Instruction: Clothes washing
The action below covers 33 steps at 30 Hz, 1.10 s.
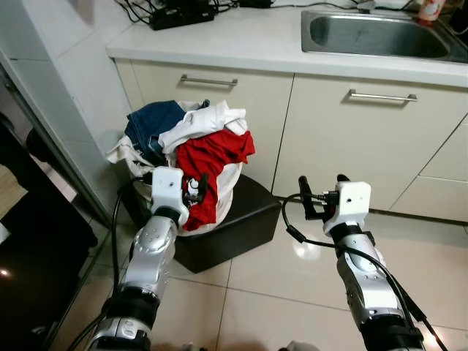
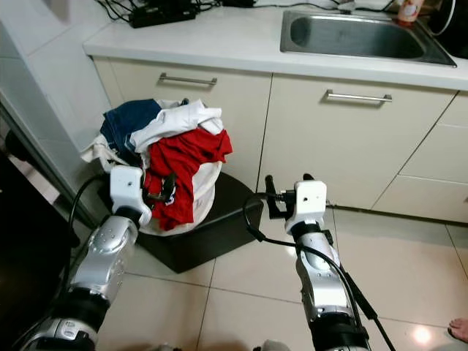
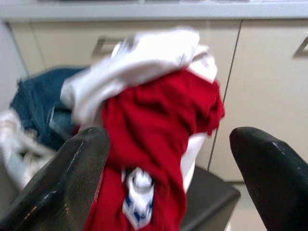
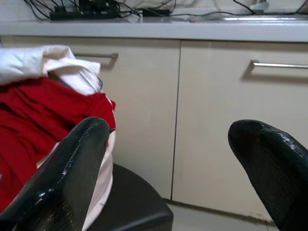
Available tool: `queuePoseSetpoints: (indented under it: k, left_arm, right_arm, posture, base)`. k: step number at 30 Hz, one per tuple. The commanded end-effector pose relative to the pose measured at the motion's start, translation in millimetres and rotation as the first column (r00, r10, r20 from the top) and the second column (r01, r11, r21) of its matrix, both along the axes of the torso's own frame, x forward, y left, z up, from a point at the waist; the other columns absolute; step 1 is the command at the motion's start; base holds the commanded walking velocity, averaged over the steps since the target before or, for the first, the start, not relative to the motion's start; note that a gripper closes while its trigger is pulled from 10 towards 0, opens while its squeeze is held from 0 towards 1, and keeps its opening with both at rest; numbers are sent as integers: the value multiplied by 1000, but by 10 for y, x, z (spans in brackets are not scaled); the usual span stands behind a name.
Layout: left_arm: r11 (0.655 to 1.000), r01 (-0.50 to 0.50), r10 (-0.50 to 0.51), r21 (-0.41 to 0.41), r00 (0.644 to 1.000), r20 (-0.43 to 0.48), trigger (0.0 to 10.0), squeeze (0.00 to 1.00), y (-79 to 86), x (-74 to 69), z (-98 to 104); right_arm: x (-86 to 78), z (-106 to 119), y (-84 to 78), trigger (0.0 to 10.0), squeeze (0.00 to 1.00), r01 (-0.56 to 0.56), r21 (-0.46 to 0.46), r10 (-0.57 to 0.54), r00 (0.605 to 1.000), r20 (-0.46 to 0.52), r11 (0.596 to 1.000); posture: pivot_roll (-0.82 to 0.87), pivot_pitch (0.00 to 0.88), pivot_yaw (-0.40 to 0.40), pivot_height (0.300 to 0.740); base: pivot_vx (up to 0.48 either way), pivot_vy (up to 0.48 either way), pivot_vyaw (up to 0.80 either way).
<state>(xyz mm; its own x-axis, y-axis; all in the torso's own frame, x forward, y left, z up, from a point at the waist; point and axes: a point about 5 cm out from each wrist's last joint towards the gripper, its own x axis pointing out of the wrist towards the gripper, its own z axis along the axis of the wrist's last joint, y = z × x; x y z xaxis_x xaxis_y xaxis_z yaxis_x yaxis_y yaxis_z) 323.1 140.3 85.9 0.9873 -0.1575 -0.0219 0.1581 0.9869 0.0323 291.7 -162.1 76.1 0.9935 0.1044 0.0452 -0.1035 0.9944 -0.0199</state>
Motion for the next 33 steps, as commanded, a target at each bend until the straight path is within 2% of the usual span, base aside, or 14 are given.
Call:
queuePoseSetpoints:
  k: [1, 4, 5, 9, 16, 33]
  left_arm:
    - [1000, 7, -7, 20, 1000, 23, 10000, 0, -56, 83, 108]
    - [998, 38, -38, 41, 999, 2, 10000, 0, -96, 129, 133]
    - [997, 36, -36, 70, 999, 10, 10000, 0, -88, 133, 146]
    - [998, 38, -41, 58, 998, 47, 10000, 0, -68, 147, 214]
    - [996, 63, -68, 70, 995, 70, 10000, 0, -131, 167, 276]
    - [999, 45, -45, 4, 996, 81, 10000, 0, -177, 162, 324]
  right_arm:
    - [41, 53, 17, 10000, 0, -3, 4, 3, 1000, 21, 1000]
    - [42, 57, 19, 10000, 0, 6, 5, -6, 1000, 25, 1000]
    - [41, 58, 19, 10000, 0, 10, 5, -10, 1000, 27, 1000]
    - [38, 62, 16, 10000, 0, 19, 5, -19, 999, 33, 1000]
    - [38, 66, 23, 10000, 0, 21, -1, -21, 999, 38, 1000]
    - [26, 39, 31, 10000, 0, 17, -9, -17, 999, 28, 1000]
  posture:
    - [-161, 0, 34, 740]
    - [-165, 0, 41, 740]
    - [-171, 0, 50, 740]
    - [-177, 0, 59, 740]
    - [-178, 0, 63, 740]
    - [-177, 0, 63, 740]
  base:
    - [0, 0, 0]
    - [0, 0, 0]
    - [0, 0, 0]
    - [0, 0, 0]
    - [469, 0, 0]
    - [479, 0, 0]
